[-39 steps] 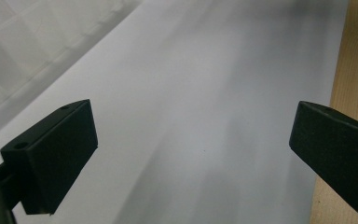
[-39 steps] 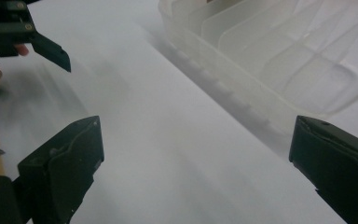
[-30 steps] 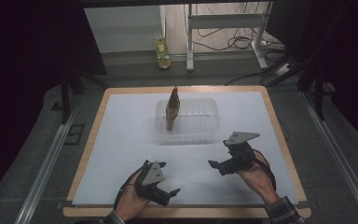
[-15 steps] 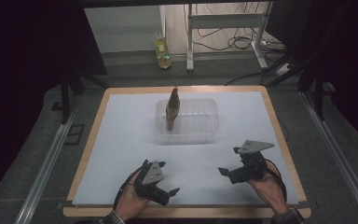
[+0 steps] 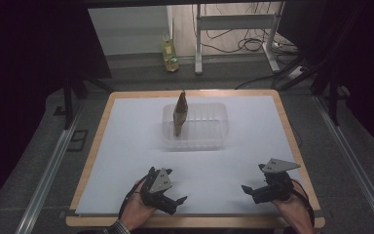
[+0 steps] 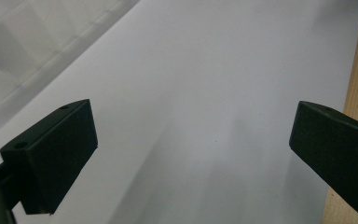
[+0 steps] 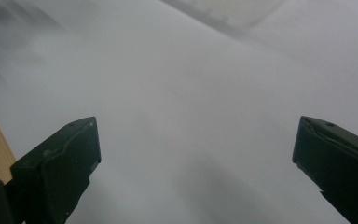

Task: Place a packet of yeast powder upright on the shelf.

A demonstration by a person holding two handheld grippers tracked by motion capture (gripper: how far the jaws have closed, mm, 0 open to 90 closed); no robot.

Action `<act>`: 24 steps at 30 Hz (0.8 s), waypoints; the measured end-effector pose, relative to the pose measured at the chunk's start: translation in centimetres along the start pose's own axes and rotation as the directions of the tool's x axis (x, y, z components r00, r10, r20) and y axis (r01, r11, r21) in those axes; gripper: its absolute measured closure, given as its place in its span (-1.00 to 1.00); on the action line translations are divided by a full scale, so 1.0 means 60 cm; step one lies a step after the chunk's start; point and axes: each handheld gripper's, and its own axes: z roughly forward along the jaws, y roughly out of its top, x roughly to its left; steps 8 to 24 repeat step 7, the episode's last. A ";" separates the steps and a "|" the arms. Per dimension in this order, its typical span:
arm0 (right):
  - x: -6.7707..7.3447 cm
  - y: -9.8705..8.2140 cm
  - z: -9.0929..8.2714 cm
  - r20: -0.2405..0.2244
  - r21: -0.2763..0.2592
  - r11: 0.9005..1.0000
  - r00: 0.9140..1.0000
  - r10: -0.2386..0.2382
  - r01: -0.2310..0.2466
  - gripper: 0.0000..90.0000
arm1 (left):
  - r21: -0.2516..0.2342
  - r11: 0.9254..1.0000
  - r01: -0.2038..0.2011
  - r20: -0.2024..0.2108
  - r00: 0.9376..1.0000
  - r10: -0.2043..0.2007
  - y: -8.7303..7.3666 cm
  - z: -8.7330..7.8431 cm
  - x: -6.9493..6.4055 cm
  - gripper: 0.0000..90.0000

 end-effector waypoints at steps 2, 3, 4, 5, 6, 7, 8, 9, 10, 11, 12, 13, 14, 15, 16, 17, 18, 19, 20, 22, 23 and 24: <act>0.000 -0.010 0.000 0.016 0.025 1.000 1.000 -0.004 0.003 -0.98 | 0.000 1.000 -0.001 -0.001 1.000 0.001 0.000 0.000 0.000 -0.98; -0.001 -0.016 0.000 0.021 0.046 0.999 1.000 -0.008 0.007 -0.98 | 0.000 1.000 0.000 -0.001 1.000 0.000 0.000 0.000 0.000 -0.98; -0.001 -0.018 0.000 0.022 0.054 0.999 1.000 -0.008 0.007 -0.98 | -0.001 1.000 -0.001 -0.001 1.000 0.001 0.000 0.000 0.000 -0.98; -0.001 -0.019 -0.002 0.023 0.054 0.999 1.000 -0.006 0.004 -0.98 | -0.001 1.000 -0.001 -0.002 1.000 0.001 0.001 0.000 0.000 -0.98; -0.001 -0.019 -0.003 0.024 0.050 0.999 1.000 -0.006 0.005 -0.98 | -0.003 1.000 -0.001 -0.002 1.000 0.001 0.001 0.000 0.000 -0.98; -0.001 -0.018 -0.004 0.027 0.042 0.999 1.000 -0.008 0.007 -0.98 | -0.006 1.000 -0.001 -0.003 1.000 0.001 0.001 0.000 0.000 -0.98; -0.001 -0.018 -0.004 0.027 0.042 0.999 1.000 -0.008 0.007 -0.98 | -0.006 1.000 -0.001 -0.003 1.000 0.001 0.001 0.000 0.000 -0.98; -0.001 -0.018 -0.004 0.027 0.042 0.999 1.000 -0.008 0.007 -0.98 | -0.006 1.000 -0.001 -0.003 1.000 0.001 0.001 0.000 0.000 -0.98; -0.001 -0.018 -0.004 0.027 0.042 0.999 1.000 -0.008 0.007 -0.98 | -0.006 1.000 -0.001 -0.003 1.000 0.001 0.001 0.000 0.000 -0.98; -0.001 -0.018 -0.004 0.027 0.042 0.999 1.000 -0.008 0.007 -0.98 | -0.006 1.000 -0.001 -0.003 1.000 0.001 0.001 0.000 0.000 -0.98; -0.001 -0.018 -0.004 0.027 0.042 0.999 1.000 -0.008 0.007 -0.98 | -0.006 1.000 -0.001 -0.003 1.000 0.001 0.001 0.000 0.000 -0.98; -0.001 -0.018 -0.004 0.027 0.042 0.999 1.000 -0.008 0.007 -0.98 | -0.006 1.000 -0.001 -0.003 1.000 0.001 0.001 0.000 0.000 -0.98; -0.001 -0.018 -0.004 0.027 0.042 0.999 1.000 -0.008 0.007 -0.98 | -0.006 1.000 -0.001 -0.003 1.000 0.001 0.001 0.000 0.000 -0.98; -0.001 -0.018 -0.004 0.027 0.042 0.999 1.000 -0.008 0.007 -0.98 | -0.006 1.000 -0.001 -0.003 1.000 0.001 0.001 0.000 0.000 -0.98; -0.001 -0.018 -0.004 0.027 0.042 0.999 1.000 -0.008 0.007 -0.98 | -0.006 1.000 -0.001 -0.003 1.000 0.001 0.001 0.000 0.000 -0.98; -0.001 -0.018 -0.004 0.027 0.042 0.999 1.000 -0.008 0.007 -0.98 | -0.006 1.000 -0.001 -0.003 1.000 0.001 0.001 0.000 0.000 -0.98; -0.001 -0.018 -0.004 0.027 0.042 0.999 1.000 -0.008 0.007 -0.98 | -0.006 1.000 -0.001 -0.003 1.000 0.001 0.001 0.000 0.000 -0.98; -0.001 -0.018 -0.004 0.027 0.042 0.999 1.000 -0.008 0.007 -0.98 | -0.006 1.000 -0.001 -0.003 1.000 0.001 0.001 0.000 0.000 -0.98; -0.001 -0.018 -0.004 0.027 0.042 0.999 1.000 -0.008 0.007 -0.98 | -0.006 1.000 -0.001 -0.003 1.000 0.001 0.001 0.000 0.000 -0.98; -0.001 -0.018 -0.004 0.027 0.042 0.999 1.000 -0.008 0.007 -0.98 | -0.006 1.000 -0.001 -0.003 1.000 0.001 0.001 0.000 0.000 -0.98; -0.001 -0.018 -0.004 0.027 0.042 0.999 1.000 -0.008 0.007 -0.98 | -0.006 1.000 -0.001 -0.003 1.000 0.001 0.001 0.000 0.000 -0.98; -0.001 -0.018 -0.004 0.027 0.042 0.999 1.000 -0.008 0.007 -0.98 | -0.006 1.000 -0.001 -0.003 1.000 0.001 0.001 0.000 0.000 -0.98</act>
